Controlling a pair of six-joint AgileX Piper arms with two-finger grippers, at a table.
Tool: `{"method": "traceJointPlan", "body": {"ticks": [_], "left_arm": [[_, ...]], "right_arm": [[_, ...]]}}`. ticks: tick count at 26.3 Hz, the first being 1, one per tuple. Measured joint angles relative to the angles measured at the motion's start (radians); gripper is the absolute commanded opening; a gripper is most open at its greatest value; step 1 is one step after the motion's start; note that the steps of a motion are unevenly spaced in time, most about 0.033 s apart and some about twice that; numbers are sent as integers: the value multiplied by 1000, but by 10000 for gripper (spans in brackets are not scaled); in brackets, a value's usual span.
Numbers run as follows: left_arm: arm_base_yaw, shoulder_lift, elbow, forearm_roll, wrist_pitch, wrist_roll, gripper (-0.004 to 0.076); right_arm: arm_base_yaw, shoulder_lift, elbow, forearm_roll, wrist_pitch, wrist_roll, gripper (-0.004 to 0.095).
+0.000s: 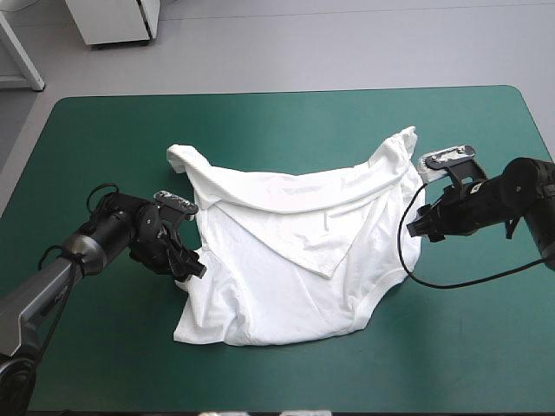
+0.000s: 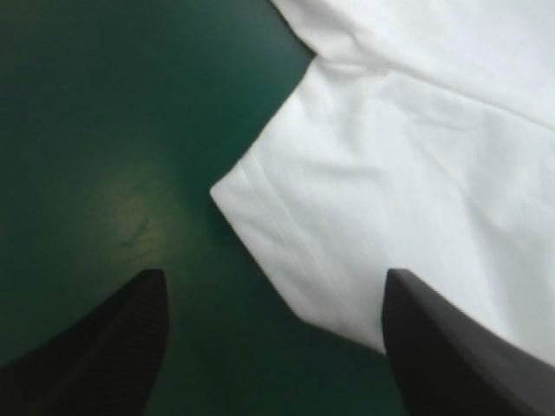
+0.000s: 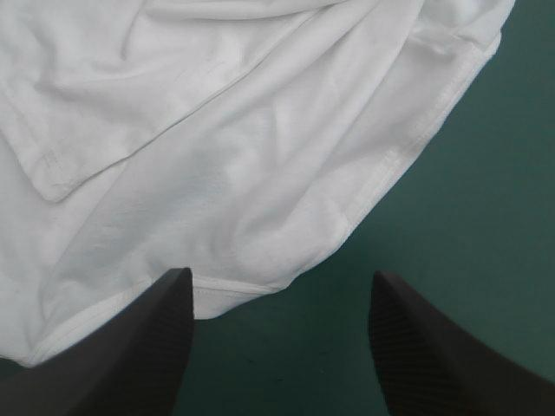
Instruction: Fold the cloth
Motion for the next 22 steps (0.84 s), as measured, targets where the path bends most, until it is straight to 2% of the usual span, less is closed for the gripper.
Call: {"method": "traceJointPlan", "body": {"ticks": [6, 8, 10, 15, 22], "left_arm": [[0, 102, 0, -21, -35, 17, 503], [0, 113, -5, -42, -41, 34, 454], [0, 122, -9, -71, -43, 55, 357], [2, 136, -17, -103, -57, 95, -13], [3, 142, -20, -134, -59, 104, -9]], "right_arm": [[0, 0, 1, 1, 0, 2, 554], [0, 0, 6, 1, -6, 3, 554], [0, 0, 20, -3, -13, 4, 553], [0, 2, 75, -32, -52, 6, 554], [16, 173, 90, -61, -48, 31, 553]]}}
